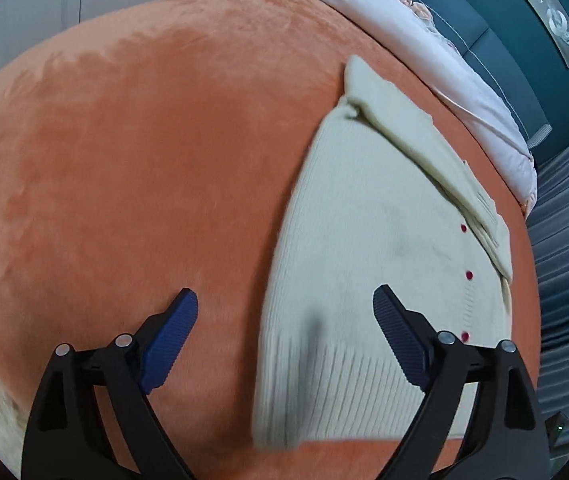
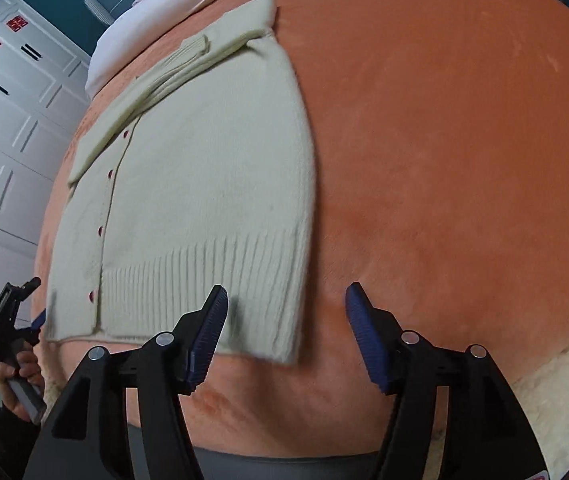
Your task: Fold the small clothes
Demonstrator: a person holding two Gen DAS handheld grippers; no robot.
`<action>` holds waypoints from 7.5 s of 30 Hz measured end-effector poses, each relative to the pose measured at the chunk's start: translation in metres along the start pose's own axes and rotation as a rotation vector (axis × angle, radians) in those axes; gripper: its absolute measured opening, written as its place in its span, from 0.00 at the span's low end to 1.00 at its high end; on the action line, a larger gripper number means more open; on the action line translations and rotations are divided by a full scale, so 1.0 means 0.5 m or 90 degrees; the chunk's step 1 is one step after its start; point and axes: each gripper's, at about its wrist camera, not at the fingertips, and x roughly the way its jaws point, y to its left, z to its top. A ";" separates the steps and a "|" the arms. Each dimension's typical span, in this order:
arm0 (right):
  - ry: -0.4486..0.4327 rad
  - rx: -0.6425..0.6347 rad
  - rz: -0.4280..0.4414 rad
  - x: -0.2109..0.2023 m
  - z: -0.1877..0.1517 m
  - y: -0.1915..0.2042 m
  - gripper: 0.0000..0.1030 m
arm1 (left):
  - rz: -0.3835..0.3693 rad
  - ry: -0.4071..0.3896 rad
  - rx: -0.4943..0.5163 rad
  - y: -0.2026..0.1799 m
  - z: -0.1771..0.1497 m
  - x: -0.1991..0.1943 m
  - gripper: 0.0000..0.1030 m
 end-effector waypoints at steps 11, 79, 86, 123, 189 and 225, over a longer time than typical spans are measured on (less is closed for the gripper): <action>-0.073 0.006 0.103 -0.027 0.048 0.093 0.08 | -0.056 0.047 0.001 -0.057 -0.020 -0.016 0.09; -0.078 0.007 0.003 0.156 0.278 0.064 0.10 | 0.104 0.017 0.181 -0.171 0.136 0.118 0.13; -0.213 -0.070 0.015 0.000 0.218 0.175 0.22 | 0.079 -0.105 0.252 -0.276 0.067 -0.067 0.43; -0.225 -0.043 0.032 0.031 0.320 0.127 0.08 | 0.068 -0.025 0.154 -0.210 0.197 0.078 0.12; -0.093 0.186 0.163 -0.001 0.027 -0.007 0.16 | 0.021 0.020 -0.137 0.010 -0.042 -0.087 0.12; -0.033 -0.125 0.042 -0.050 0.002 0.209 0.15 | 0.044 0.050 -0.141 0.053 -0.112 -0.119 0.68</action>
